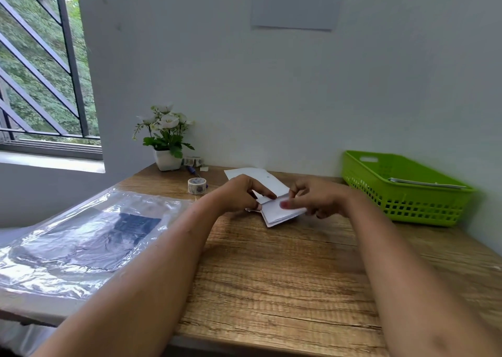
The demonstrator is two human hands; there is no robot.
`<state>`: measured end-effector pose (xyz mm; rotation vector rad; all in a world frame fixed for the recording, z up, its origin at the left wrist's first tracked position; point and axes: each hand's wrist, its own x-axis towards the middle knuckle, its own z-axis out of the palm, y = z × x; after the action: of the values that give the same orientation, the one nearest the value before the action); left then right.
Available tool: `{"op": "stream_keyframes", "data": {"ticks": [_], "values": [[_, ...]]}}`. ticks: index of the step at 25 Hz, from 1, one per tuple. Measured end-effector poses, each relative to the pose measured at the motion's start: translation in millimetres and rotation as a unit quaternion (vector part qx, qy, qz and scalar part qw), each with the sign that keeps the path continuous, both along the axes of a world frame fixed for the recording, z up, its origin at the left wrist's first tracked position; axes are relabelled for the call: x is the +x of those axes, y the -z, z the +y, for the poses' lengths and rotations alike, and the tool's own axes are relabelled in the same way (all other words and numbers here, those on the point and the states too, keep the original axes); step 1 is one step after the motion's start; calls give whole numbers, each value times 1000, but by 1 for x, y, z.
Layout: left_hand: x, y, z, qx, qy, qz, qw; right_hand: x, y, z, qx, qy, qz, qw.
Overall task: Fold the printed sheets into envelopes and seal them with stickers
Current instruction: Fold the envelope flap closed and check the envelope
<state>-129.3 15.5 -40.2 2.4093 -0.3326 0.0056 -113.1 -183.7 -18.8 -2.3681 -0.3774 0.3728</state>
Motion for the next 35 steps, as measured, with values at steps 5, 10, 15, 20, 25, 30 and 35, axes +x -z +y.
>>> {"op": "stream_keyframes", "data": {"ticks": [5, 10, 15, 20, 25, 30, 35], "values": [[0, -1, 0, -23, -7, -24, 999, -2, -8, -6, 1, -50, 35, 998], [2, -2, 0, -51, -22, -30, 998, 5, -3, -11, 87, -52, -11, 995], [3, 0, 0, -79, -21, -35, 996, 7, -1, -11, 67, -19, -148, 986], [4, 1, -3, -108, 2, -32, 994, 10, 11, 7, -22, 48, -339, 939], [11, 6, -1, -109, 23, -50, 992, 8, 10, 11, -117, 56, -395, 910], [11, 9, -3, -75, 51, -45, 995, 7, 10, 11, -175, -30, -344, 922], [14, 15, -3, -81, 57, -27, 995, 6, 20, 22, -190, -41, -375, 907]]}}
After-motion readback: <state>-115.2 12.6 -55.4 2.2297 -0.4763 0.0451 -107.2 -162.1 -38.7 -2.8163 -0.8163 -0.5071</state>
